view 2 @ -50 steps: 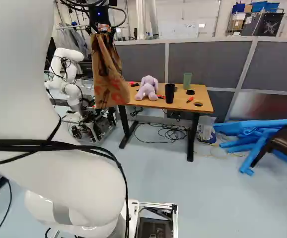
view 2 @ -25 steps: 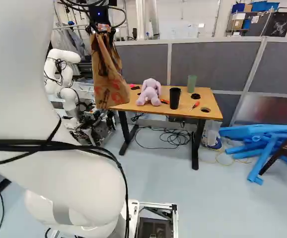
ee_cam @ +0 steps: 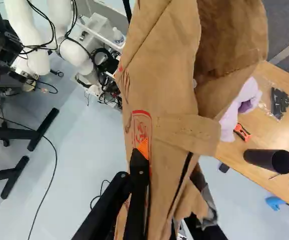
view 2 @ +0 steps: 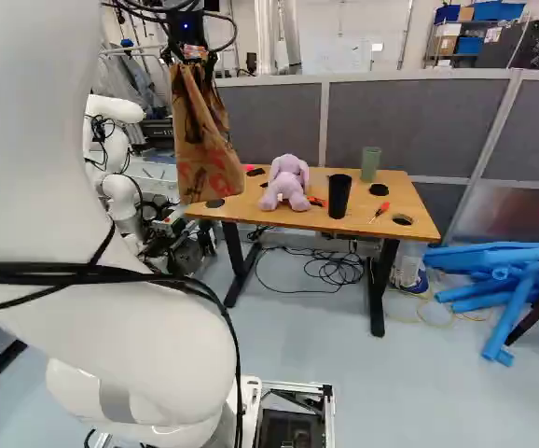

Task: Pick up the bag on the ground and place it on the table

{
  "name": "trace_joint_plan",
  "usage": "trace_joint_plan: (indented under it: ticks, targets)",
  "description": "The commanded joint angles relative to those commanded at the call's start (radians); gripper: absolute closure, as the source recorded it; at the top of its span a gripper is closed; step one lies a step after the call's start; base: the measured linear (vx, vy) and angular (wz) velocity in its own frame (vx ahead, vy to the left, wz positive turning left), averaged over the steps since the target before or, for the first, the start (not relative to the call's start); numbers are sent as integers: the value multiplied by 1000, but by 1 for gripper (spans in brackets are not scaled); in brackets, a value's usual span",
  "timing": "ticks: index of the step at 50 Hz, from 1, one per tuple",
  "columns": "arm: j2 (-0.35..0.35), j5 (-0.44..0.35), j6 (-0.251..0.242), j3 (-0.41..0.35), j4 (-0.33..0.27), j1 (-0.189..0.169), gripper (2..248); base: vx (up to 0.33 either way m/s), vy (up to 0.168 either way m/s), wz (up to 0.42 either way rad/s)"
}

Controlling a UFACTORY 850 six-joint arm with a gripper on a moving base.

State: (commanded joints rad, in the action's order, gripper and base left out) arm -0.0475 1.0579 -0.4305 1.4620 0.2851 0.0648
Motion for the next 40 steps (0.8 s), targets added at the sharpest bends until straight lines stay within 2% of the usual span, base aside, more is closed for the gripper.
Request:
trace_joint_plan:
  ticks: [40]
  targets:
    - [12,0,0,11,0,3,229,181,83,-29]
